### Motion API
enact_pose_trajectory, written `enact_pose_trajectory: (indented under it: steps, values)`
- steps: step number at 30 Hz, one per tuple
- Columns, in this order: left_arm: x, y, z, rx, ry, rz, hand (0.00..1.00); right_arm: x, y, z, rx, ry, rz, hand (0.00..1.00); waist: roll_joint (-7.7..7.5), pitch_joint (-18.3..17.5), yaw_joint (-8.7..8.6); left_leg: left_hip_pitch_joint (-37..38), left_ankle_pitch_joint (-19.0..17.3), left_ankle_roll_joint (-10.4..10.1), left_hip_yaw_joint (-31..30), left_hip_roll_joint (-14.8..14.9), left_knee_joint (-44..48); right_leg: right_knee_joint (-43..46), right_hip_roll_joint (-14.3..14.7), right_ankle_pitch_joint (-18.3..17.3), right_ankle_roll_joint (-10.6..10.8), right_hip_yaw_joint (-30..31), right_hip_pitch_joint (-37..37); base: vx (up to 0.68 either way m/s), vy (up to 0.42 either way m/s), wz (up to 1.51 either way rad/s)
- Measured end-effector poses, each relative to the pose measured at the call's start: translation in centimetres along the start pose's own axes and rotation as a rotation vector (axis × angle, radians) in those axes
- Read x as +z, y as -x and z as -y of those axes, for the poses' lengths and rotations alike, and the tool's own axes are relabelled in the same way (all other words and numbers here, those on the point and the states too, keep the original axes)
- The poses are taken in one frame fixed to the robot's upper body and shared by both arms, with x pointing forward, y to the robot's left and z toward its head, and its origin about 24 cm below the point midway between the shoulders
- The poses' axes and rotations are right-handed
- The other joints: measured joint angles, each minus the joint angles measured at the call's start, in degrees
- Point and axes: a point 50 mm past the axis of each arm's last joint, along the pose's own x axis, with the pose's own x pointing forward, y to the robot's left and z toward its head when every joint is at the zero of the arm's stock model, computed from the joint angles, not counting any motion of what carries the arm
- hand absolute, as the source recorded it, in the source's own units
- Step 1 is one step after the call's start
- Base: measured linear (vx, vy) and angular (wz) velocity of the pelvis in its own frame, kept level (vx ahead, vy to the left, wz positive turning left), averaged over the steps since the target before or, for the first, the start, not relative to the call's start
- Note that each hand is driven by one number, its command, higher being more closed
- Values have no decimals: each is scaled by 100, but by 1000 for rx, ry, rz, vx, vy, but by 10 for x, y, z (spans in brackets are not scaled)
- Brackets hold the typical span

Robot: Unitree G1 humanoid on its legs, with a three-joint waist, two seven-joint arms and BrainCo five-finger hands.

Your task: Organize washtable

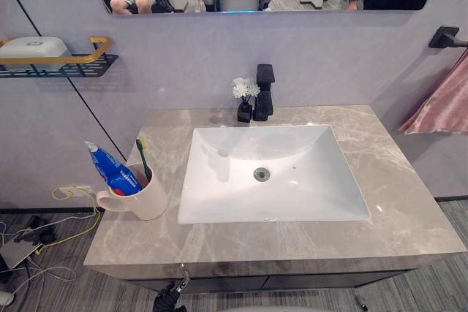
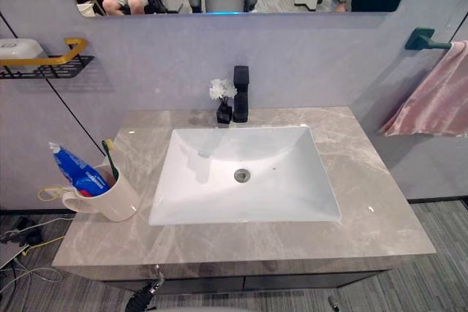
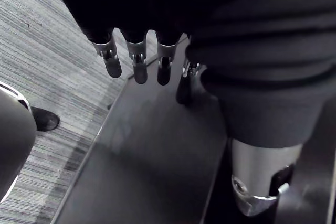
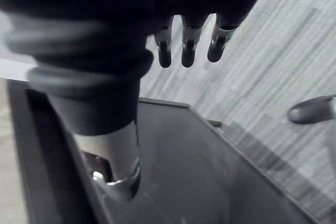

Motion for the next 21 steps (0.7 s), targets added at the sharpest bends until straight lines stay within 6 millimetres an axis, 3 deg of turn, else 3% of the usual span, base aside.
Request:
enact_pose_trajectory:
  steps: [5,12,21]
  values:
    - [0,0,-1,-6,-7,2,0,-10,0,-13,78,62,-49,0,-26,23,24,0,9,-14,-108,-3,-21,-99,29,1,7,-113,85,20,-20,12]
    - [4,-2,-2,-29,-39,13,0,-12,-2,-31,136,130,-69,0,-132,92,1,-7,76,-115,-371,-27,-41,-285,66,32,43,-336,215,34,-24,18]
    - [14,-7,0,-68,-140,35,0,-8,-6,-44,190,181,-82,0,-238,295,-7,-18,89,-95,-593,-165,-51,-595,83,199,90,-514,412,-8,0,10]
